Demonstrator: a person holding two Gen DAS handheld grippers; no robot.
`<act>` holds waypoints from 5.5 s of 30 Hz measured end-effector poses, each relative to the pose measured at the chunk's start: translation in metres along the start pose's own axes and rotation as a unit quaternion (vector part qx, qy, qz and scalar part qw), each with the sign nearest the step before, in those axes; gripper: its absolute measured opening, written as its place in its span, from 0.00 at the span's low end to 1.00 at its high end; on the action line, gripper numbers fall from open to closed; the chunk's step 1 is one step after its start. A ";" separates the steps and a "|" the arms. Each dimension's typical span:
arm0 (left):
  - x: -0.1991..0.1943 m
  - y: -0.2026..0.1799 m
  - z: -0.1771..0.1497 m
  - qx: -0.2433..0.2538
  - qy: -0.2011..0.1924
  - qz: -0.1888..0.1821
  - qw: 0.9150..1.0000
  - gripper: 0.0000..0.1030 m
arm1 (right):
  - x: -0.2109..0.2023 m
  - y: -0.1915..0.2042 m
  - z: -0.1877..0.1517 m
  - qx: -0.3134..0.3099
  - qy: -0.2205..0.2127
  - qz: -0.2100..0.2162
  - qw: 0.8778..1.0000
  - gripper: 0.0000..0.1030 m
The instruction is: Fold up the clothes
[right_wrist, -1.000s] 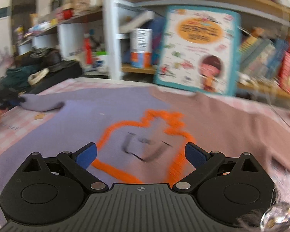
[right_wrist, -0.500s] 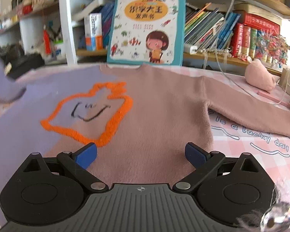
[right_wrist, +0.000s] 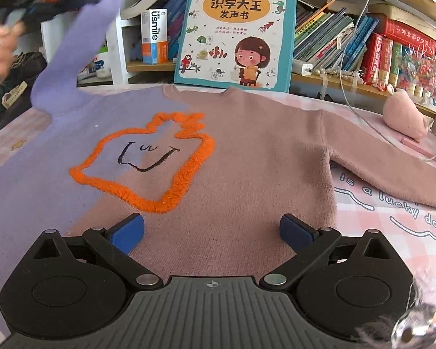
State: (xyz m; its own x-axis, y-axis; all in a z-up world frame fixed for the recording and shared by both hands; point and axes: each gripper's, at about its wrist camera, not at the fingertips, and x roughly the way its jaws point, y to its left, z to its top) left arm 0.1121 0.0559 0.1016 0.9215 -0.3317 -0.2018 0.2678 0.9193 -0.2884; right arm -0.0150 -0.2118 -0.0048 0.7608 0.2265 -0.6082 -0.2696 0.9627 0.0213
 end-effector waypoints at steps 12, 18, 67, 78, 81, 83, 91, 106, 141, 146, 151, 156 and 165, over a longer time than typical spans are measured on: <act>0.066 -0.078 -0.039 0.016 0.059 -0.068 0.996 0.03 | 0.000 -0.002 0.000 0.004 0.000 0.006 1.000 0.99; 0.090 -0.097 -0.068 0.039 0.120 -0.080 0.989 0.04 | -0.001 -0.002 0.000 0.006 -0.001 0.008 1.000 0.99; -0.074 0.046 -0.121 0.121 0.201 0.126 0.964 0.40 | -0.033 -0.039 -0.012 0.072 -0.031 -0.096 0.992 0.83; -0.066 0.069 -0.120 0.029 0.190 0.096 0.977 0.07 | -0.032 -0.062 -0.015 0.125 -0.013 -0.098 0.987 0.19; -0.072 0.074 -0.119 0.028 0.191 0.097 0.976 0.06 | -0.031 -0.056 -0.013 0.119 -0.012 -0.094 0.988 0.15; -0.077 0.077 -0.119 0.029 0.191 0.101 0.976 0.06 | -0.030 -0.052 -0.012 0.114 -0.011 -0.093 0.989 0.15; -0.090 0.087 -0.116 0.038 0.190 0.128 0.973 0.07 | -0.024 -0.036 -0.008 0.093 -0.012 -0.073 0.993 0.15; -0.110 0.032 -0.092 0.141 0.091 0.106 0.980 0.76 | -0.044 -0.043 0.000 0.094 -0.060 -0.103 0.988 0.63; -0.087 -0.022 -0.153 0.188 0.190 -0.019 0.963 0.87 | -0.033 -0.200 0.020 0.164 -0.009 -0.251 0.954 0.68; -0.086 -0.021 -0.153 0.185 0.194 -0.017 0.963 0.88 | -0.033 -0.215 0.020 0.185 -0.008 -0.249 0.951 0.68; -0.083 -0.022 -0.154 0.188 0.200 -0.015 0.961 0.88 | -0.029 -0.231 0.017 0.232 -0.005 -0.231 0.945 0.57; -0.084 -0.022 -0.154 0.188 0.199 -0.013 0.962 0.89 | -0.029 -0.248 0.018 0.260 -0.016 -0.255 0.931 0.53; -0.081 -0.019 -0.153 0.176 0.206 -0.016 0.962 0.90 | -0.018 -0.282 0.015 0.287 0.016 -0.281 0.916 0.44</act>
State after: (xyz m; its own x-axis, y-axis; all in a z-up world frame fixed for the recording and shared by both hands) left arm -0.0107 0.0328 -0.0198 0.7408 -0.3496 -0.5736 0.4397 0.8979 0.0206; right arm 0.0557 -0.4856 0.0119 0.6647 -0.3235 -0.6735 0.5200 0.8475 0.1061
